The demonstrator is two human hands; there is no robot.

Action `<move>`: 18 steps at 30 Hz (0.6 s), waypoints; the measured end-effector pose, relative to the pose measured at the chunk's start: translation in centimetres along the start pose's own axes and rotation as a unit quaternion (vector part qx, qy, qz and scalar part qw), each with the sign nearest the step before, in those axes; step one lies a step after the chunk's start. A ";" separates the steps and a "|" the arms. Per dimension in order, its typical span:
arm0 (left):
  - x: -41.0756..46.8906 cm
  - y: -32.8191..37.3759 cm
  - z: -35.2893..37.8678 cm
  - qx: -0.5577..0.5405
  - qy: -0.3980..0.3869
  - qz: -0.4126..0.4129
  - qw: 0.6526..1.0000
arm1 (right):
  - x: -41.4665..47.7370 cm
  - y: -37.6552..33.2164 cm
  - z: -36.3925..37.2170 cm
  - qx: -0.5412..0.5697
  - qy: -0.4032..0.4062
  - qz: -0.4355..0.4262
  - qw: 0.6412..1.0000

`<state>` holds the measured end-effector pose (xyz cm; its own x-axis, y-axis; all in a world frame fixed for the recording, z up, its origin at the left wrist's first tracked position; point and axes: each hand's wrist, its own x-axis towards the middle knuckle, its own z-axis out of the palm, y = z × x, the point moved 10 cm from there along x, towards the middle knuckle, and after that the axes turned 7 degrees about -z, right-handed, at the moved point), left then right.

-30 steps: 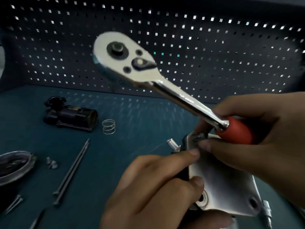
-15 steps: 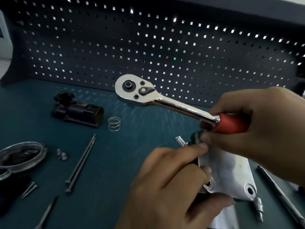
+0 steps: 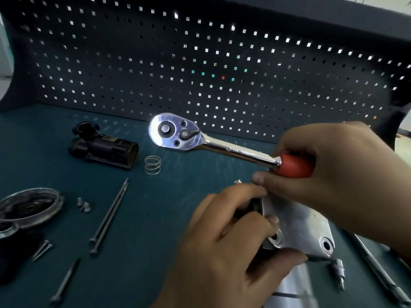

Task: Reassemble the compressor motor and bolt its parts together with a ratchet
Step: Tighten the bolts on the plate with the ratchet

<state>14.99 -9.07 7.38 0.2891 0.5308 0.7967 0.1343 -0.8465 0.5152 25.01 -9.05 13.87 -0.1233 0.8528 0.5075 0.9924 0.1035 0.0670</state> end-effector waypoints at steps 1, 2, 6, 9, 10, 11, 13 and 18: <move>-0.1 -0.2 0.1 0.003 0.003 -0.001 1.000 | 0.0 0.1 0.2 0.002 -0.003 0.005 1.000; -0.2 -0.2 0.1 0.010 0.004 -0.002 1.000 | 0.0 0.2 0.2 0.006 -0.003 0.006 1.000; -0.3 -0.2 0.2 0.004 0.011 0.003 1.000 | 0.0 0.2 0.1 0.010 -0.002 0.018 1.000; -0.3 -0.2 0.2 0.006 0.014 0.002 1.000 | -0.1 0.7 0.7 -0.004 -0.020 0.035 0.999; -0.3 -0.2 0.2 0.005 0.013 0.001 1.000 | -0.1 0.7 0.8 -0.007 -0.024 0.041 0.999; -0.3 -0.1 0.3 0.004 0.012 0.001 1.000 | -0.1 0.8 0.9 -0.011 -0.025 0.046 0.999; -0.3 -0.2 0.3 0.007 0.014 0.000 1.000 | -0.1 0.9 0.9 -0.013 -0.022 0.056 0.998; -0.3 -0.2 0.1 0.009 0.024 0.001 1.000 | -0.2 1.1 0.7 0.005 -0.004 0.063 0.998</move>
<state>15.02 -9.08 7.06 0.2432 0.5309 0.8118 0.1517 -0.8475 0.5087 26.11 -8.75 13.18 0.0019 0.8630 0.5053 1.0000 0.0004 -0.0045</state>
